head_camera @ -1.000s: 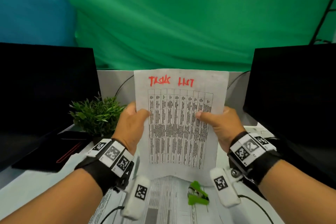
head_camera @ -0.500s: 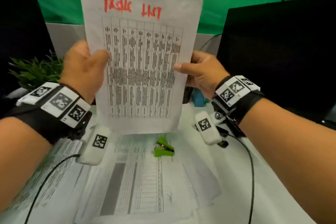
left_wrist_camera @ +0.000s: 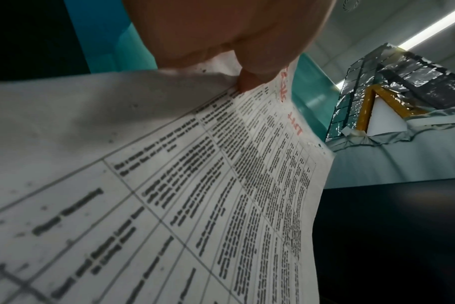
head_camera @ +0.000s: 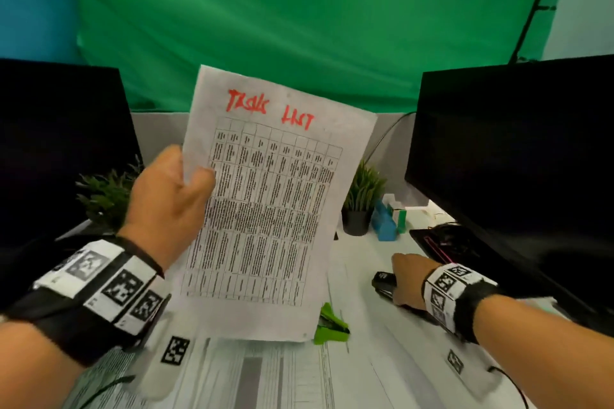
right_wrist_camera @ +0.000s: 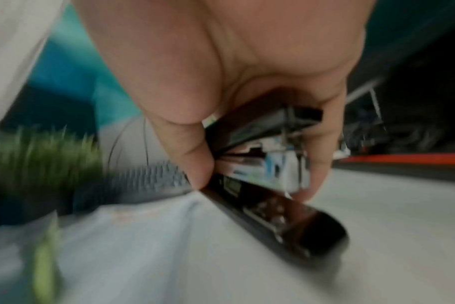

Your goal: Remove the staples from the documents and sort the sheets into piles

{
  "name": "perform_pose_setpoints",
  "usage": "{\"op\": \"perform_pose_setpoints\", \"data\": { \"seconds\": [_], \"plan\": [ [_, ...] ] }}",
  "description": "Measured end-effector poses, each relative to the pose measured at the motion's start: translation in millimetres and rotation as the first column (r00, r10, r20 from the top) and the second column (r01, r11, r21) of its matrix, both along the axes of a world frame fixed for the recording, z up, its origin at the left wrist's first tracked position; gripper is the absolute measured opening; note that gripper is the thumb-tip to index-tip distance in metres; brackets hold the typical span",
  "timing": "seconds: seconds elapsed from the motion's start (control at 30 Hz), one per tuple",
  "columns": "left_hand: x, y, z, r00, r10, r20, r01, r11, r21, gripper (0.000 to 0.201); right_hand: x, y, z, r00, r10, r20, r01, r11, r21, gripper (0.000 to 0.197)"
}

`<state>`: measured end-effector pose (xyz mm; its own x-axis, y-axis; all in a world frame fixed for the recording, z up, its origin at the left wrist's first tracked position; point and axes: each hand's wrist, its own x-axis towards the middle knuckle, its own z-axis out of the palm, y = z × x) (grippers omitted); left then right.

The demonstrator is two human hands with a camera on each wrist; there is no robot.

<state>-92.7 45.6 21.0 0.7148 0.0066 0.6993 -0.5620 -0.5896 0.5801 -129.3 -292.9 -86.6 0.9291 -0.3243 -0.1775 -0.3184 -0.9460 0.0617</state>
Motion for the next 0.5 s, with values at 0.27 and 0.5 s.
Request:
{"op": "perform_pose_setpoints", "data": {
  "seconds": [0.27, 0.5],
  "plan": [
    [-15.7, -3.8, -3.9, 0.999, 0.006, 0.046, -0.009, 0.998, 0.061, 0.014, -16.2, 21.8, 91.8, 0.586, -0.728, 0.357, -0.462, 0.063, 0.885, 0.052],
    [-32.9, -19.3, -7.3, 0.989, -0.036, 0.143, 0.019, 0.993, 0.115, 0.019, -38.9, 80.9, 194.9, -0.011, -0.757, 0.653, -0.9, 0.291, 0.323, 0.041]
  ]
}}
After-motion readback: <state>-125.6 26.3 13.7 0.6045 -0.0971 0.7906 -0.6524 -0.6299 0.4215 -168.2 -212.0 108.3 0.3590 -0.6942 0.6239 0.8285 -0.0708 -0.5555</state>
